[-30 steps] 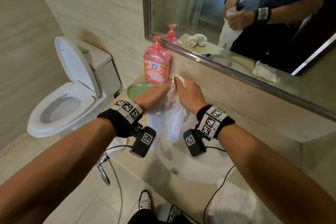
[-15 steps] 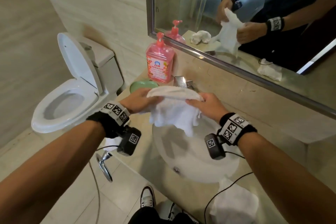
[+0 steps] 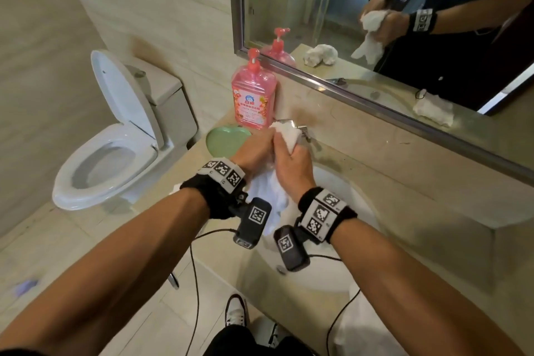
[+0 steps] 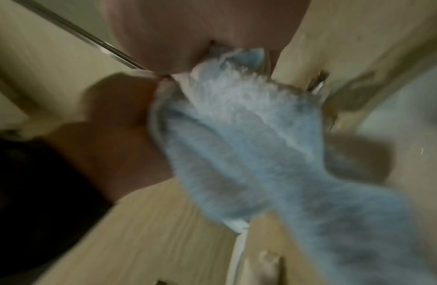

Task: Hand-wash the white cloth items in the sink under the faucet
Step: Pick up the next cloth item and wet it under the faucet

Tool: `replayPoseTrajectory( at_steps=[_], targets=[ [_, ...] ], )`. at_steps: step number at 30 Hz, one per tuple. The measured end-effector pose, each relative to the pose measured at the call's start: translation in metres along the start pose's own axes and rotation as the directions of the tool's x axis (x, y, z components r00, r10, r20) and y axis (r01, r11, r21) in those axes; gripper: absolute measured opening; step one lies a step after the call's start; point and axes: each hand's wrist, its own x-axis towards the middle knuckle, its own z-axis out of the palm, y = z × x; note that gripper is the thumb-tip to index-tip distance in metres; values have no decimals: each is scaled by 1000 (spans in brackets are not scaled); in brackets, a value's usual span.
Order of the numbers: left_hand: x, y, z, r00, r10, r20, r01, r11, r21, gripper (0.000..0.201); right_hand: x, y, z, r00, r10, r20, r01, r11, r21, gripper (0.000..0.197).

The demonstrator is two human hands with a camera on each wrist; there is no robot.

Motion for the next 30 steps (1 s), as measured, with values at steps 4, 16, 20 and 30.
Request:
replayPoseTrajectory(
  at_steps=[4,16,20,30],
  targets=[
    [-8,-4,-3,978,-88,191,96,995,-34,50,25,-7,-28,995,92,-46,-97,986,-137,35],
    [-2,-41,-81,980,-40,194,-83,806,586,15,37,12,-91,877,187,443,116,812,-572,12],
    [4,-37,-46,998,-65,-26,68,982,174,36,17,19,-47,992,21,128,0,987,-162,5],
    [9,-11,-2,995,-64,-77,57,993,-101,44,14,-1,3,1000,-25,-5,25,1000,8,26]
  ],
)
